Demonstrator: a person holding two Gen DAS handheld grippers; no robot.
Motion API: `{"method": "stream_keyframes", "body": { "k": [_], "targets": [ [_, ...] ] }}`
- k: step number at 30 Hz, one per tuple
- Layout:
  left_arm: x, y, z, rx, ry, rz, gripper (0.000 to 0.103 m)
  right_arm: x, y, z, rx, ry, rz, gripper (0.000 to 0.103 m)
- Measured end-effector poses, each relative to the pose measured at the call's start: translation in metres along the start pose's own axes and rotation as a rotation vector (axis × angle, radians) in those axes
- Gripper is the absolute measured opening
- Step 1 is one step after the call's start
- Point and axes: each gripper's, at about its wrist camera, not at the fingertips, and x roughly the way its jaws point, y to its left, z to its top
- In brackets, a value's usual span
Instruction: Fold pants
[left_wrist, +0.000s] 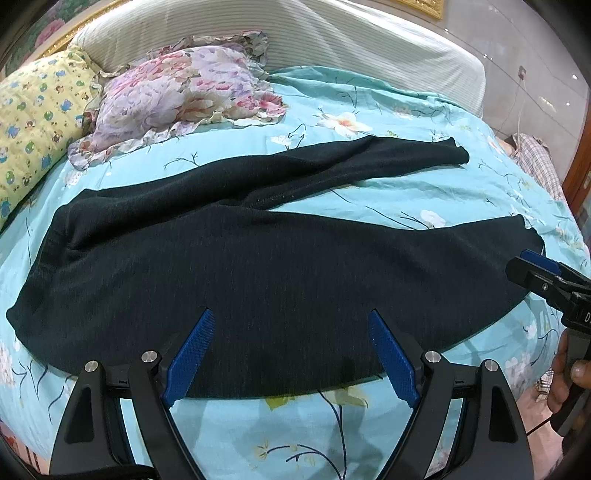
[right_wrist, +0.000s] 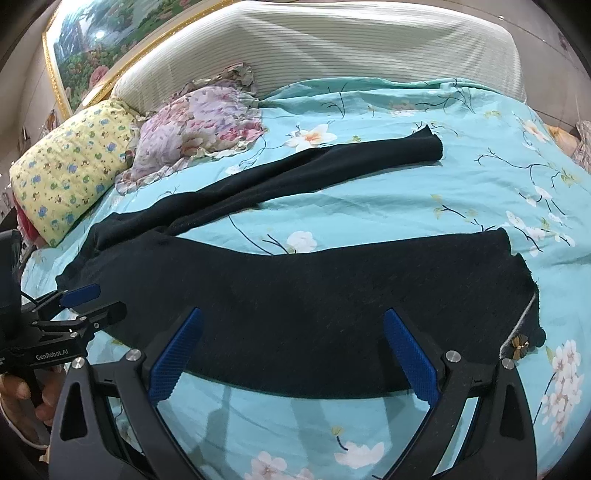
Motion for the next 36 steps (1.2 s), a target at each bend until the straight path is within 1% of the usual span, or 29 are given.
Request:
{"method": "stream_keyframes", "body": {
  "k": [6,14,20,26,30,34,36],
  "targets": [
    [0.002,-0.001,0.013,0.012,-0.004,-0.006,0.086,0.002,-0.005,0.006,0.014,0.0,0.0,0.098],
    [0.011,-0.002,0.039,0.032,-0.004,-0.017,0.086,0.005,-0.015,0.025,0.023,0.0,0.005,0.098],
    [0.025,-0.004,0.064,0.04,0.006,-0.034,0.086,0.011,-0.032,0.054,0.035,-0.007,-0.004,0.098],
    [0.04,-0.007,0.095,0.059,0.003,-0.031,0.086,0.018,-0.055,0.088,0.059,-0.027,-0.013,0.098],
    [0.054,-0.01,0.114,0.069,0.024,-0.065,0.086,0.025,-0.069,0.108,0.073,-0.028,-0.017,0.098],
    [0.072,-0.019,0.132,0.113,0.037,-0.054,0.086,0.035,-0.085,0.127,0.084,-0.021,-0.022,0.098],
    [0.082,-0.021,0.141,0.125,0.052,-0.067,0.086,0.042,-0.093,0.138,0.084,-0.014,-0.028,0.098]
  ]
}}
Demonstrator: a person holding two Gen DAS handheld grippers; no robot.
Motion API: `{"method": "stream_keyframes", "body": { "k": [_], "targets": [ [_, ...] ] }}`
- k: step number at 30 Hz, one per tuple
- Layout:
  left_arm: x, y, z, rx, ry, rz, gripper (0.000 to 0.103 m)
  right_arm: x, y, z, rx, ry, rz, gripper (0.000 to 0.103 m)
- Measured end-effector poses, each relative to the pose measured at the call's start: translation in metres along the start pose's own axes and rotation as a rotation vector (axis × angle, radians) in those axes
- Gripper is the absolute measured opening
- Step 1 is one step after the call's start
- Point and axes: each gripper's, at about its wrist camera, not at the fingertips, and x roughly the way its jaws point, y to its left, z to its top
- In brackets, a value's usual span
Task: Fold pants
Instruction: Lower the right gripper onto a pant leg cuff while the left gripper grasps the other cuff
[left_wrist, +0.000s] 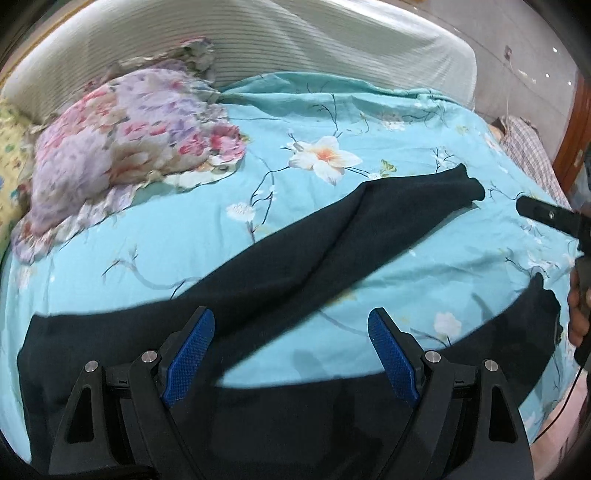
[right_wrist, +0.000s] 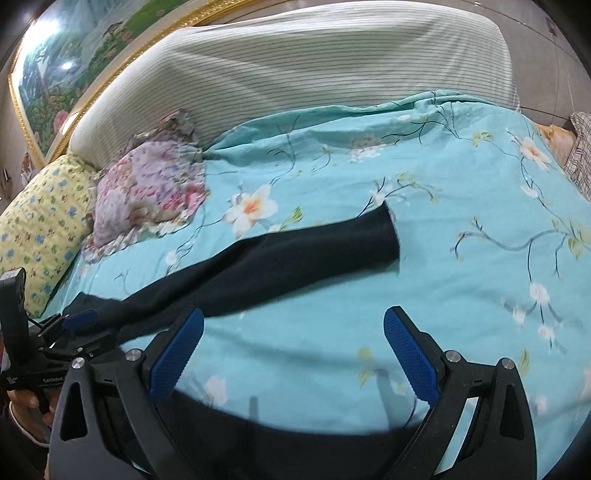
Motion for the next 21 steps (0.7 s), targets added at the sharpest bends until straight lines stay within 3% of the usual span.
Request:
{"method": "stream_keyframes", "body": {
  "k": [7,17,21],
  "targets": [
    [0.039,0.002,0.037,0.038,0.065,-0.039,0.086,0.033,-0.028,0.036,0.043,0.068,-0.008,0.098],
    [0.093,0.004,0.07,0.032,0.148,-0.093,0.086,0.078,-0.067,0.082,0.105,0.091,0.001,0.098],
    [0.115,-0.003,0.077,0.063,0.177,-0.068,0.086,0.098,-0.074,0.09,0.098,0.126,0.001,0.09]
  ]
}}
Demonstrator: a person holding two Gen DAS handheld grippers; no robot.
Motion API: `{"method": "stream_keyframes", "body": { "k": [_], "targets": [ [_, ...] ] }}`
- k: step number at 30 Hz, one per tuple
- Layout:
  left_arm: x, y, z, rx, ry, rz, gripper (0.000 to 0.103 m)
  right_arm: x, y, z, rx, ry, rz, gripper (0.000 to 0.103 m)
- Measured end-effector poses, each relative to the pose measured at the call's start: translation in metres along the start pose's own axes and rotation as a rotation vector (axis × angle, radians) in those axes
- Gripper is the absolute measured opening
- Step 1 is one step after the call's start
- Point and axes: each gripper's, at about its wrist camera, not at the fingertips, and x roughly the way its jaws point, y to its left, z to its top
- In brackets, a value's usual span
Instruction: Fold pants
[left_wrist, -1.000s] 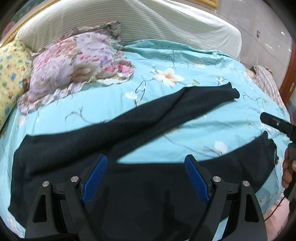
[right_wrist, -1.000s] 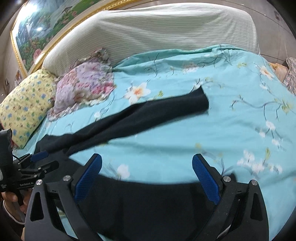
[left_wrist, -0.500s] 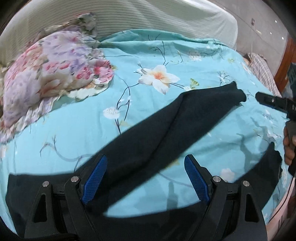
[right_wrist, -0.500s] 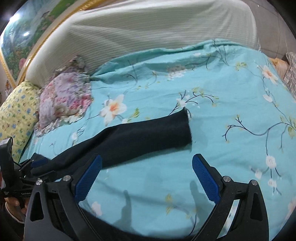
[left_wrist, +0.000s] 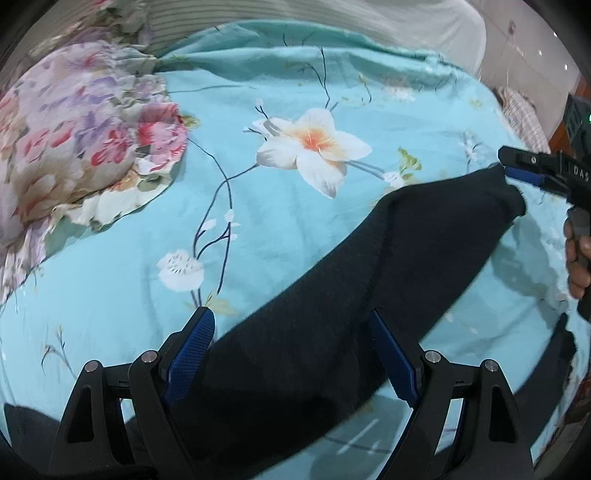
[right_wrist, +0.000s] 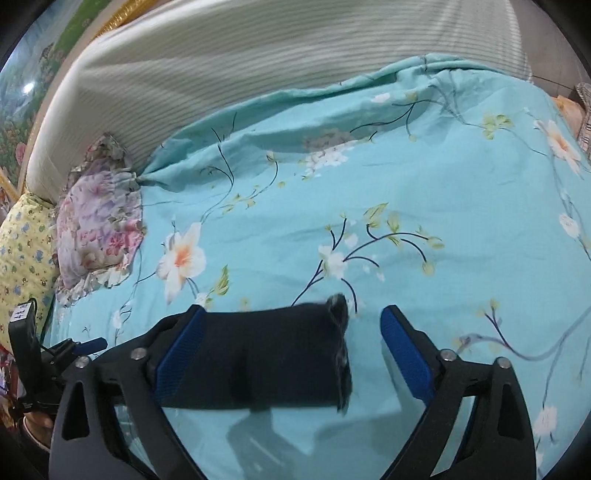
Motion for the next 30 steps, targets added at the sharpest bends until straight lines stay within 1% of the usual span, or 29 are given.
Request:
{"method": "stream_keyframes", "body": {
  "k": [2,3,4,5,6,7,8,9,10,11,12,14,18,22,25,30],
  "targets": [
    [0.011,-0.003,0.003,0.028,0.022,0.016,0.086,0.01,0.0,0.003,-0.015,0.029,0.0,0.083],
    [0.017,-0.006,0.004,0.042,0.032,0.019,0.086,0.014,0.001,0.003,-0.022,0.043,0.004,0.078],
    [0.021,-0.007,0.005,0.055,0.037,0.027,0.086,0.018,0.001,0.003,-0.029,0.054,0.007,0.068],
    [0.024,-0.007,0.005,0.061,0.036,0.028,0.084,0.023,0.002,0.003,-0.043,0.066,0.001,0.061],
    [0.025,-0.007,0.006,0.065,0.034,0.022,0.081,0.025,0.003,0.003,-0.055,0.07,-0.013,0.049],
    [0.024,-0.006,0.007,0.066,0.03,0.007,0.068,0.026,0.004,0.002,-0.066,0.067,-0.032,0.037],
    [0.023,-0.005,0.007,0.067,0.028,-0.001,0.05,0.025,0.004,0.002,-0.075,0.058,-0.046,0.031],
    [0.021,-0.005,0.007,0.067,0.028,-0.008,0.041,0.024,0.003,0.003,-0.074,0.05,-0.043,0.016],
    [0.017,-0.004,0.006,0.069,0.027,-0.013,0.026,0.021,0.0,0.004,-0.061,0.043,-0.029,0.009],
    [0.014,-0.003,0.006,0.073,0.022,-0.013,0.016,0.02,-0.002,0.004,-0.05,0.038,-0.019,0.009],
    [0.007,-0.002,0.004,0.075,0.007,-0.013,0.014,0.016,-0.004,0.005,-0.039,0.031,-0.005,0.008],
    [-0.005,0.0,0.001,0.071,-0.019,-0.038,0.01,0.01,-0.003,0.004,-0.041,0.015,0.0,0.007],
    [-0.037,-0.006,-0.013,0.082,-0.074,-0.077,0.01,-0.011,0.004,-0.001,-0.062,-0.019,0.02,0.007],
    [-0.073,-0.019,-0.038,0.1,-0.121,-0.103,0.01,-0.035,0.008,-0.012,-0.081,-0.051,0.035,0.007],
    [-0.094,-0.024,-0.063,0.09,-0.139,-0.132,0.01,-0.055,0.008,-0.026,-0.093,-0.074,0.062,0.007],
    [-0.11,-0.038,-0.099,0.065,-0.167,-0.148,0.01,-0.085,0.003,-0.062,-0.091,-0.106,0.109,0.007]
  ]
}}
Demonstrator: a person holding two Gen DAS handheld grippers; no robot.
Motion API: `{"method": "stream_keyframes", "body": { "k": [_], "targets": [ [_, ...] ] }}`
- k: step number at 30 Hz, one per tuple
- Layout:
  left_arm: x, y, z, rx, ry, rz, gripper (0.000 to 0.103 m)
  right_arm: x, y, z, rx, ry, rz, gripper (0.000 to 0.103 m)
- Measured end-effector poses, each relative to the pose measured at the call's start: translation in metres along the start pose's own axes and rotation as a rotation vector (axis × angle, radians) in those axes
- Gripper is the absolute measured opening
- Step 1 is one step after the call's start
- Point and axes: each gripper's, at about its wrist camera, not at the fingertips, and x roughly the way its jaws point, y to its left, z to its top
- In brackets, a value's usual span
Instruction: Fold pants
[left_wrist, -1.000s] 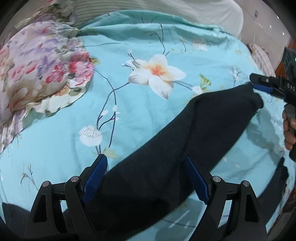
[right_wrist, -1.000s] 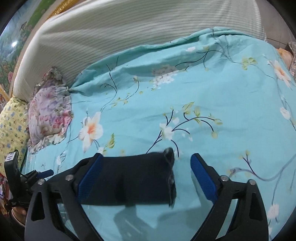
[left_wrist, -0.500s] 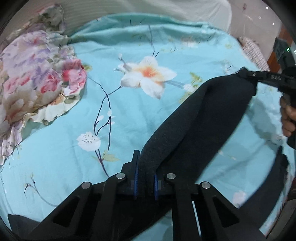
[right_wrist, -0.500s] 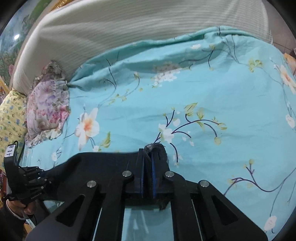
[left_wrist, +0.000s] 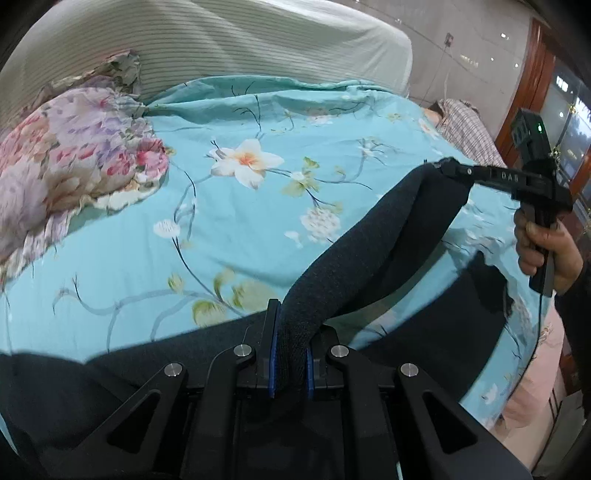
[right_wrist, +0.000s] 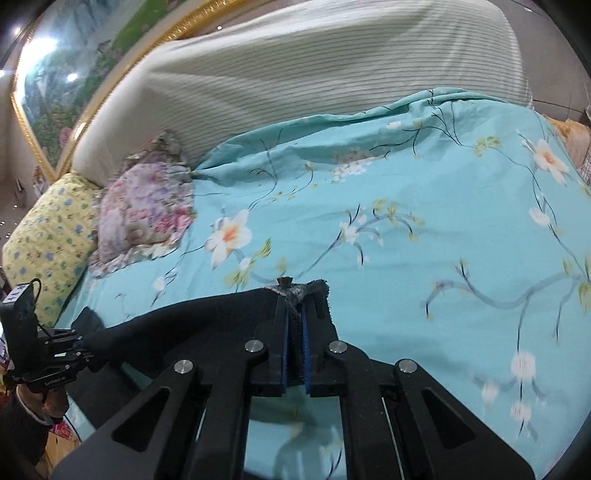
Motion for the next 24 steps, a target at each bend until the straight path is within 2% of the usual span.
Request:
{"method": "stream_keyframes", "body": {
  "k": [12,20,24],
  "targets": [
    [-0.017,-0.033,-0.064,0.004,0.004,-0.045,0.01,-0.055,-0.011,-0.083,0.043,-0.087,0.073,0.007],
    [-0.013,-0.041,-0.089,0.023,0.015,-0.042,0.011,-0.067,-0.019,-0.131,0.071,-0.058,0.063,0.007],
    [-0.012,-0.041,-0.095,0.026,0.023,-0.045,0.011,-0.072,-0.02,-0.144,0.069,-0.051,0.041,0.007]
  ]
}}
